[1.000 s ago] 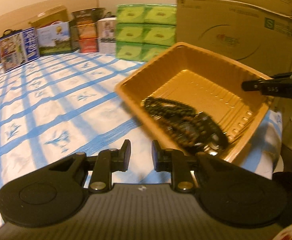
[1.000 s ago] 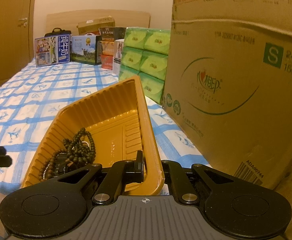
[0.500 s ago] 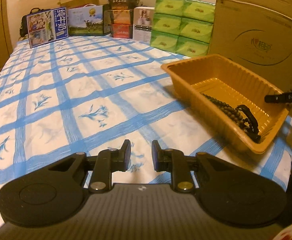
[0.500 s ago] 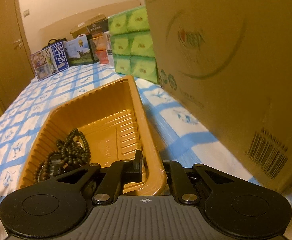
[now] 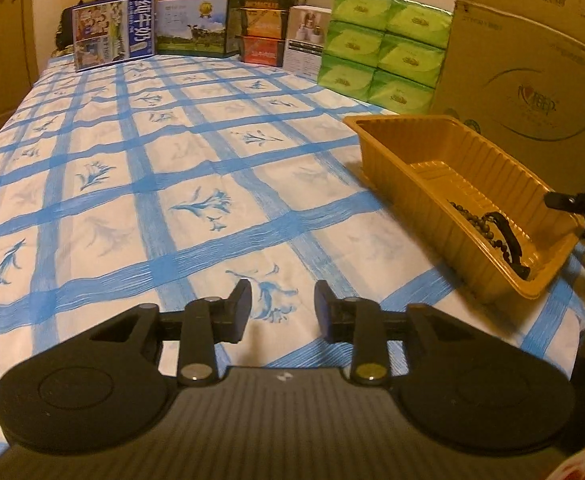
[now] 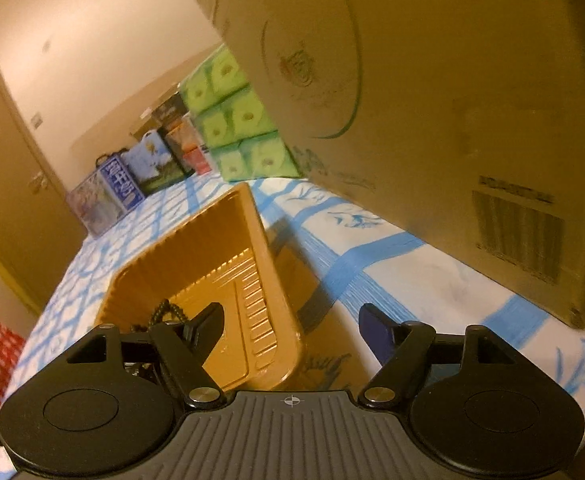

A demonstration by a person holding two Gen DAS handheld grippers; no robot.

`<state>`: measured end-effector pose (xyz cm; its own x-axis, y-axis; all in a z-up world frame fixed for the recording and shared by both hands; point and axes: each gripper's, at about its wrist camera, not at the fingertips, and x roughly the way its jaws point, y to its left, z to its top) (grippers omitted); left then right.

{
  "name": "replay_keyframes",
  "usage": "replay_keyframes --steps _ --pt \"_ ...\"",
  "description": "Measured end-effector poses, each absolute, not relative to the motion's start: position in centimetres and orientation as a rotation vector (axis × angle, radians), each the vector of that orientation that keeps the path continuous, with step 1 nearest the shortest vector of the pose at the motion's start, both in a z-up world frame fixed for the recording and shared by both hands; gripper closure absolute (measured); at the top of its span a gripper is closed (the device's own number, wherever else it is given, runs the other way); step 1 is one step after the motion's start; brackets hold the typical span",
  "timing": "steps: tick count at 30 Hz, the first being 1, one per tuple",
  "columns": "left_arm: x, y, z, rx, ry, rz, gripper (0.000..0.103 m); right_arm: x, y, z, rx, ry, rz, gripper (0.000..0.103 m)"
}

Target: Organize jewelry

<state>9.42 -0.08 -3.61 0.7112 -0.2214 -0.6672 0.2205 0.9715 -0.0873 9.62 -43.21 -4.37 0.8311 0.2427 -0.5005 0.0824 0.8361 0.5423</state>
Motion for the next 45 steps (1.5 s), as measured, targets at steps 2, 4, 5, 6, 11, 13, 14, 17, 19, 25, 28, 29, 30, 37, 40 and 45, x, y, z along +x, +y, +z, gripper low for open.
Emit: replay_keyframes --steps 2,4,5,6,11,13,14,17,19,25,28,29,30,37,40,45 --pt "8.9 0.3 -3.4 -0.016 0.739 -0.225 0.062 8.8 -43.0 -3.5 0.574 0.590 0.069 0.029" --pt "8.4 0.7 -3.1 -0.033 0.744 -0.205 0.057 7.9 -42.2 -2.4 0.543 0.597 0.030 0.029" --pt "8.1 0.9 -3.0 -0.043 0.747 -0.194 0.050 7.4 -41.6 -1.6 0.522 0.605 0.007 0.029" --pt "7.8 1.0 -2.8 -0.052 0.751 -0.181 0.044 7.0 -40.9 -1.0 0.498 0.616 -0.014 0.029" --pt "5.9 1.7 -2.1 -0.087 0.772 -0.121 0.012 5.4 -36.6 2.0 0.340 0.648 0.000 0.026" --pt "5.1 2.0 -1.8 -0.090 0.779 -0.103 0.006 5.1 -34.8 2.8 0.292 0.665 0.038 0.022" --pt "4.7 2.1 -1.7 -0.091 0.783 -0.091 0.002 4.9 -33.8 3.2 0.270 0.677 0.064 0.021" --pt "3.5 2.5 -1.4 -0.100 0.795 -0.059 0.001 4.4 -31.2 3.9 0.223 0.734 0.140 0.019" --pt "2.7 2.7 -1.3 -0.114 0.811 -0.044 0.001 4.1 -29.5 3.8 0.202 0.782 0.198 0.018" --pt "0.8 3.0 -1.4 -0.160 0.882 -0.020 0.001 3.3 -24.9 2.6 0.128 0.884 0.301 0.018" --pt "0.3 3.0 -1.5 -0.163 0.913 -0.011 0.001 3.0 -23.4 2.0 0.096 0.905 0.315 0.018" --pt "0.1 2.9 -1.4 -0.162 0.919 -0.009 0.002 3.0 -23.1 1.7 0.085 0.915 0.316 0.018" --pt "-0.1 2.8 -1.5 -0.164 0.925 -0.008 0.002 3.0 -22.8 1.5 0.083 0.923 0.317 0.018" --pt "-0.6 2.1 -1.4 -0.141 0.952 0.022 0.005 2.6 -22.1 1.1 0.082 0.951 0.322 0.018" --pt "-0.6 1.9 -1.3 -0.146 0.956 0.038 0.005 2.5 -21.8 1.1 0.076 0.957 0.324 0.018" --pt "-0.9 1.5 -1.1 -0.130 0.950 0.053 0.005 2.5 -21.3 1.3 0.061 0.961 0.332 0.018"
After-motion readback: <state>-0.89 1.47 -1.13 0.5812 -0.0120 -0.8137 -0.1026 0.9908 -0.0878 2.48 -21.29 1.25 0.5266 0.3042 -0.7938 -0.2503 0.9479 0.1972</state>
